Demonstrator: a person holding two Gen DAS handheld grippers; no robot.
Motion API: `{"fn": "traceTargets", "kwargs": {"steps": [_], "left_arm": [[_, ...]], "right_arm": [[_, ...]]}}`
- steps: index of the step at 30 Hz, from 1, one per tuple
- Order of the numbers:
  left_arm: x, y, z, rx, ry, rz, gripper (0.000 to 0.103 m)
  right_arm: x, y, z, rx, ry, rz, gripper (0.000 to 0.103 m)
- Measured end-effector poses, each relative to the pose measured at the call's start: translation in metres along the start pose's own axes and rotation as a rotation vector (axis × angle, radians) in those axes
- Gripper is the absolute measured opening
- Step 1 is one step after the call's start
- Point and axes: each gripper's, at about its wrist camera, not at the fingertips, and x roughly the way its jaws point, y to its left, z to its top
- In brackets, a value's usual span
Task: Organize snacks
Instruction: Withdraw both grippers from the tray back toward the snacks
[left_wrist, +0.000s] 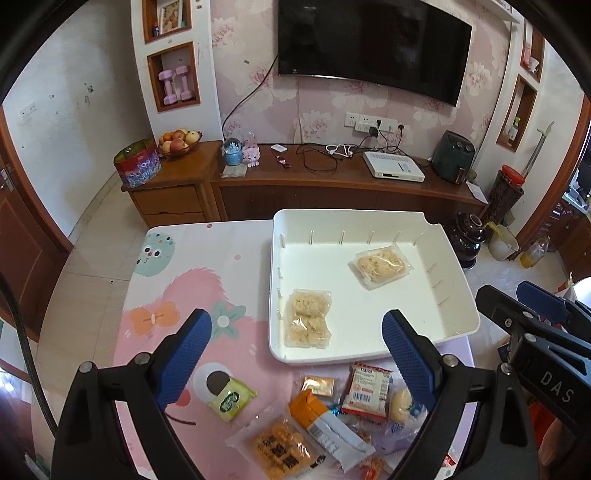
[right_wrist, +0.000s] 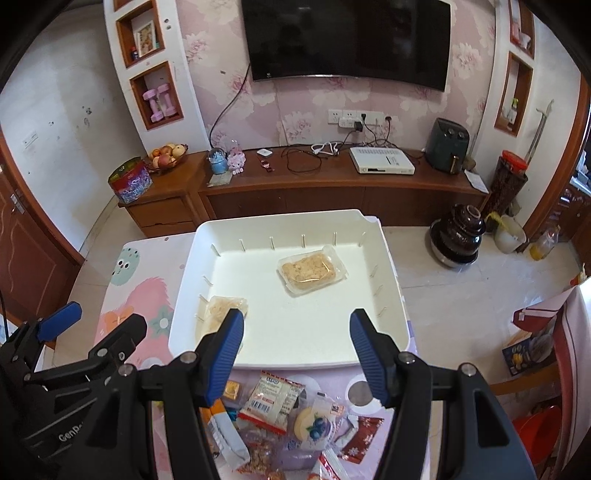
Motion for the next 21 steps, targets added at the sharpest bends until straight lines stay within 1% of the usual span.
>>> {"fn": "traceTargets", "kwargs": {"steps": [9,13,17,21], "left_arm": [[-0.054,0.003,-0.025,-0.013,-0.047,0.004,0.093],[-0.075,0.005,-0.039,-0.008,-0.063,0.008,0.093],[-0.099,0.009,-0.058,0.007,-0.075,0.008,0.094],[-0.119,0.013,-0.085,0.036,-0.074,0.000,0.095]], "right_arm": [[-0.047,0.001,-0.026,-0.030,-0.053,0.016,0.060],[-0.066,-0.006,-0.040,-0.027,-0.073,0.030,0.060],[-0.085,-0.012,-0.055,-0.046,-0.083,0.046,0.060],[-0.097,-0.012,-0.074,-0.085,-0.075,0.061,0.060]]}}
